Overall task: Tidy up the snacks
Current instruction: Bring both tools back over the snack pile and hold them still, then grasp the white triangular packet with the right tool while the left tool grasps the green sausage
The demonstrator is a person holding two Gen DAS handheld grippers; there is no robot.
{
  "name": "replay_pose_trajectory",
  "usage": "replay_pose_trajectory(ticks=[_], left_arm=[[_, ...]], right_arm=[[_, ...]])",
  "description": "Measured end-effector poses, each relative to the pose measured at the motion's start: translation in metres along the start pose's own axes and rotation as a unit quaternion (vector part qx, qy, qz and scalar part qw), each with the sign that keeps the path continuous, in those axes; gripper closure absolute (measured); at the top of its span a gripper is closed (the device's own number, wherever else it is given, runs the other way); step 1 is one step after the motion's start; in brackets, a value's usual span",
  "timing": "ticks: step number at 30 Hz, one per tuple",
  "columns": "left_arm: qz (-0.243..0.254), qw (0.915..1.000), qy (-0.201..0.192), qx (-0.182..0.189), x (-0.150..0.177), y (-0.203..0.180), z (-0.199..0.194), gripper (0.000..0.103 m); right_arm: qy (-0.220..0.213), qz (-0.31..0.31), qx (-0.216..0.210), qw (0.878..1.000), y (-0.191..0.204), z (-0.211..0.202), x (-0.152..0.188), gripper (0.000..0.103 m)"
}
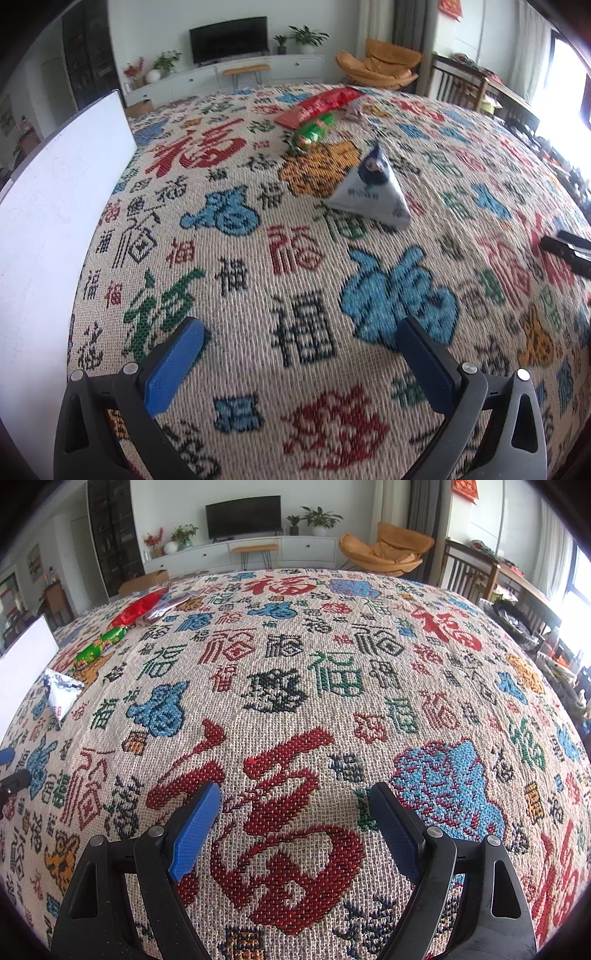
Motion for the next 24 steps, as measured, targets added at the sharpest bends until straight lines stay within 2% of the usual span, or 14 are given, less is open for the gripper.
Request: replay_pose_trajectory(ticks=[3,10,12,13,15,17,19,21,24], left_arm=[[0.015,0.9996,-0.016,0.020,0.006,0.002,-0.005,0.000],[0.007,0.9998,-0.015,0.012,0.008,0.003,-0.006,0.000],[0.008,0.9998,-0.015,0.011,0.008,0.003,-0.006,0.000],[0.007,0.9998,-0.015,0.012,0.008,0.004,-0.007,0.000],[0.006,0.9998,-0.015,0.014,0.008,0.005,-0.007,0.000],[0.004,0.9997,-0.016,0.017,0.008,0.006,-0.007,0.000],[0.003,0.9997,-0.017,0.018,0.008,0.006,-0.007,0.000],[0.002,0.9997,-0.017,0.019,0.008,0.006,-0.007,0.000],[0.002,0.9997,-0.017,0.019,0.008,0.005,-0.007,0.000]], right_arm=[[0.000,0.000,-0.001,1.000,0.000,0.000,0.000,0.018],[0.002,0.004,0.005,1.000,0.002,0.000,0.000,0.017],[0.018,0.009,-0.001,1.000,0.009,0.000,-0.002,0.016],[0.024,0.012,-0.023,0.999,0.019,-0.001,-0.005,0.016],[0.001,0.012,-0.090,0.996,0.054,-0.007,-0.017,0.016],[-0.012,-0.013,-0.154,0.988,0.103,-0.010,-0.031,0.016],[0.004,-0.061,-0.197,0.978,0.160,0.000,-0.042,0.017],[0.027,-0.114,-0.203,0.972,0.205,0.018,-0.049,0.017],[0.059,-0.170,-0.179,0.967,0.248,0.052,-0.056,0.019]])
Point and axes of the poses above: each gripper's, at about its wrist camera, not at the fingertips, and z roughly the way its jaws point, y to its left, x to its underside, the point moved 8 cm from there along z, roughly the way its jaws point, and after that the axes turned 6 degrees about -x, right-handed, at the moved point
